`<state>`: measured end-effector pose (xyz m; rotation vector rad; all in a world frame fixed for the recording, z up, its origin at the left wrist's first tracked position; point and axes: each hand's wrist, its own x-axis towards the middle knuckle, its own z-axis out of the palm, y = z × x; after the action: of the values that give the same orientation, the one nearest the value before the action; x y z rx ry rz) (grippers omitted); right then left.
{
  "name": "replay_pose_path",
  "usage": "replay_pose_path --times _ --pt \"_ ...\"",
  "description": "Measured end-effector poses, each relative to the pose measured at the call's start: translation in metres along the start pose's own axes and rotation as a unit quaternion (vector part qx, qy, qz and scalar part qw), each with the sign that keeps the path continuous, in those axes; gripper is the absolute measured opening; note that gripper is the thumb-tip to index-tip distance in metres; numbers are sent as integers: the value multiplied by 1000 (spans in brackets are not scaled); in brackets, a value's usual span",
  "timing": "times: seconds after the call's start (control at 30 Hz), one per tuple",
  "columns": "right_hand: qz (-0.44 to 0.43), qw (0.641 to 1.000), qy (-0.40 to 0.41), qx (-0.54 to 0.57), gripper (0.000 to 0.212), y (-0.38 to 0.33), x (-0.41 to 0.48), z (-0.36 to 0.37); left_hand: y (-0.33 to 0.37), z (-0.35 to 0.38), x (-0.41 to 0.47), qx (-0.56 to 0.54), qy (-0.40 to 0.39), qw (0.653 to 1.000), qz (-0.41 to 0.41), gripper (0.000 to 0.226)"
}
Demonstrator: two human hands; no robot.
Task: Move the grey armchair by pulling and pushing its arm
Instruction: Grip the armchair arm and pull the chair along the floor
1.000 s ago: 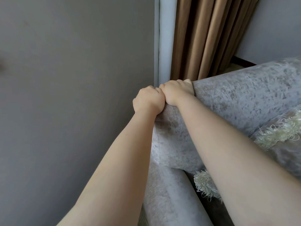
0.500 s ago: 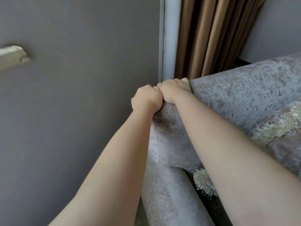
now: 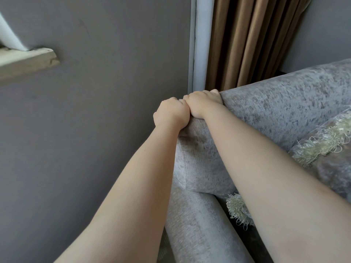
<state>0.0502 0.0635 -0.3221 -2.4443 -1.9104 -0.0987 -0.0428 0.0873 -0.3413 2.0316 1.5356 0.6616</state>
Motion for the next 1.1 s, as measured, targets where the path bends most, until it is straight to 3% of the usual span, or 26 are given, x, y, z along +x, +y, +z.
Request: replay_pose_path --times 1.1 --pt "-33 999 20 1 36 -52 -40 -16 -29 -48 -52 -2 40 999 -13 27"
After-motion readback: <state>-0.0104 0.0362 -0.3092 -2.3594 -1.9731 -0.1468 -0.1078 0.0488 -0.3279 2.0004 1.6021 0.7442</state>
